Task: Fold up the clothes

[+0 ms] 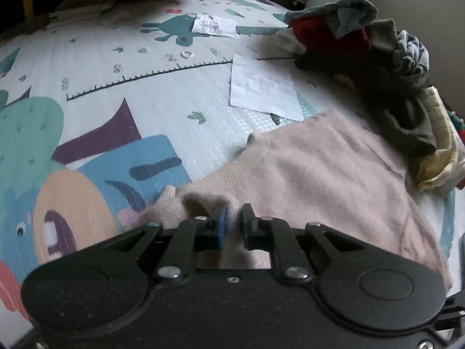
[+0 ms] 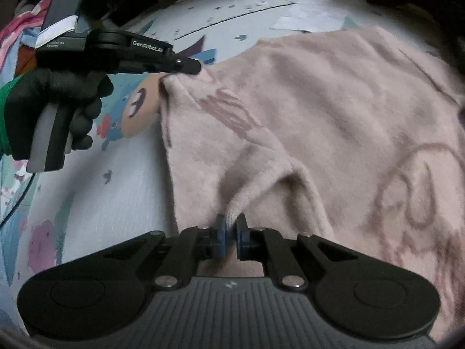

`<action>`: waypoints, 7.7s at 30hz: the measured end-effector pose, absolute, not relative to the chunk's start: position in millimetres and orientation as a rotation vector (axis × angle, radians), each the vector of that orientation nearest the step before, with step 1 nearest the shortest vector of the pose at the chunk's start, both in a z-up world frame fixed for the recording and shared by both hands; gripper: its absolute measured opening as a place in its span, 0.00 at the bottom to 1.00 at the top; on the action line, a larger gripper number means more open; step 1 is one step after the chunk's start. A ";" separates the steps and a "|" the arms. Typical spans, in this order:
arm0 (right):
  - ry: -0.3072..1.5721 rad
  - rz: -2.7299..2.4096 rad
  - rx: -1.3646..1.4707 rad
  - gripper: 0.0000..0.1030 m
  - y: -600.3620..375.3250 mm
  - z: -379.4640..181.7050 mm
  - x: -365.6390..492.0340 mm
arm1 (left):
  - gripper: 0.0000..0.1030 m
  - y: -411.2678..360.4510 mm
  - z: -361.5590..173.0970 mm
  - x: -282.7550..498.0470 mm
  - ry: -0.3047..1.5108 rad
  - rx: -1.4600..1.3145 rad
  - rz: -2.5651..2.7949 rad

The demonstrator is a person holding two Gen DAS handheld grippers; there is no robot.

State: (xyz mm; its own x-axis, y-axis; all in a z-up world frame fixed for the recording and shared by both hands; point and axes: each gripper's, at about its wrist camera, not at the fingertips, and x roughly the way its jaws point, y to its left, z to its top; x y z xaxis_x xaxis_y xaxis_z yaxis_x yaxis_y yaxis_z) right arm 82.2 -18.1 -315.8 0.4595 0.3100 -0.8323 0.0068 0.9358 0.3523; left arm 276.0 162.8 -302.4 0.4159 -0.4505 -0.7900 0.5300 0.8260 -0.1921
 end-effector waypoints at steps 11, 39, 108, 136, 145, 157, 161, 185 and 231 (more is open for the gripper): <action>0.893 0.133 0.018 0.30 3.2 -287.5 31.8 | 0.29 167.2 -267.4 270.7 0.926 0.316 -0.523; 0.938 0.252 -0.127 0.58 -63.0 -299.6 23.9 | 0.34 116.3 -260.7 283.0 1.069 0.293 -0.563; 1.000 0.369 -0.422 0.09 -103.7 -284.9 -47.2 | 0.07 60.3 -273.8 296.2 1.044 0.060 -0.547; 0.974 0.321 -0.333 0.35 -120.8 -277.7 -81.2 | 0.13 61.9 -230.9 246.2 0.985 0.114 -0.830; 0.989 0.330 -0.279 0.35 -103.7 -293.3 -60.7 | 0.14 3.7 -287.3 153.9 1.098 0.307 -1.109; 1.027 0.341 -0.120 0.36 -120.9 -280.6 -26.7 | 0.42 26.6 -276.6 162.2 1.064 0.437 -1.064; 0.946 0.216 0.020 0.42 -146.0 -265.2 12.3 | 0.42 66.9 -265.9 196.6 1.022 0.267 -0.893; 0.994 0.159 0.705 0.11 -203.8 -309.4 131.8 | 0.47 54.1 -282.1 204.5 0.876 0.427 -0.899; 0.978 0.130 0.573 0.11 -156.3 -336.6 84.6 | 0.19 -18.8 -280.8 333.4 1.130 0.102 -0.463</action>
